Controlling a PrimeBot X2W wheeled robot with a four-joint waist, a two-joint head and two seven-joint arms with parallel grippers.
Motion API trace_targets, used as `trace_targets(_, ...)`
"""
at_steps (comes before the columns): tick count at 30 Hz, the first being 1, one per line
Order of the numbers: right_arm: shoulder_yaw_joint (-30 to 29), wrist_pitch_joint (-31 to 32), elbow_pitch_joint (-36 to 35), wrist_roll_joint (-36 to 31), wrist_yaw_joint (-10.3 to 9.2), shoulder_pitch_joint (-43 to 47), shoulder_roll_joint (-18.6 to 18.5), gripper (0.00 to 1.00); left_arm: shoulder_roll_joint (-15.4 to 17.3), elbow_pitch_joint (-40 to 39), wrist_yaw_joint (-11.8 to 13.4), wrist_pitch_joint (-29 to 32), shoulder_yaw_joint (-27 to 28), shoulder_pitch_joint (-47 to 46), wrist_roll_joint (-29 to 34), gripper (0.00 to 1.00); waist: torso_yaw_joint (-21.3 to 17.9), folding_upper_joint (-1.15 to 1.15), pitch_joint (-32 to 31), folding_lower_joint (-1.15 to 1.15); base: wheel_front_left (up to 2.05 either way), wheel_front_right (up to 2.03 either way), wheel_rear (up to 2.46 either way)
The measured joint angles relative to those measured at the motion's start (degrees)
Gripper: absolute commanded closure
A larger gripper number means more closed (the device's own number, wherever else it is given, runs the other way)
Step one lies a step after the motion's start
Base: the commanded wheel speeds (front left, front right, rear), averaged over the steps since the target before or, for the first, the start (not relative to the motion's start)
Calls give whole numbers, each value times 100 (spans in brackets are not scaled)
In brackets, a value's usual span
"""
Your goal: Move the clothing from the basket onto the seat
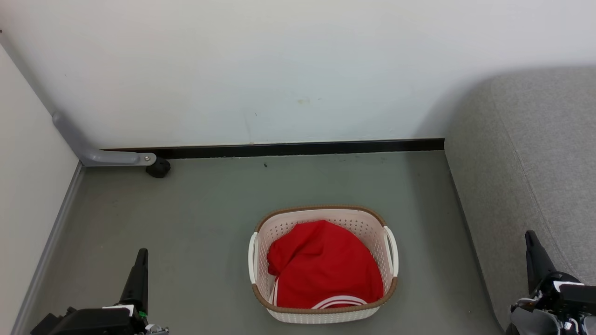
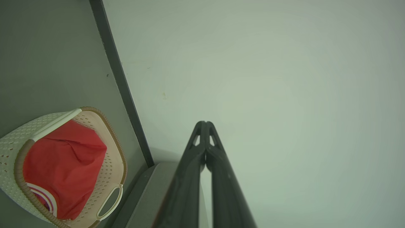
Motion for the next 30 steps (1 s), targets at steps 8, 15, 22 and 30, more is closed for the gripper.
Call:
trace_targets(8,-3,1,0,-1,0,0,2,100,-2,2,0,5,11,0,2,100,0,0,0,0,0,0,0)
trace_targets(15,-8,18,0,-1,0,0,4,100,-8,2,0,22,21,0,7,100,0,0,0,0,0,0,0)
trace_targets(22,31,16,313,1,-11,242,157,0,-151,299,8,21,-30,225,-10,0,-1,0,-1,0,0,0,0)
trace_targets(30,33,-19,357,-3,-18,307,181,0,-193,339,8,-32,-104,296,1,0,0,0,3,0,0,0,0)
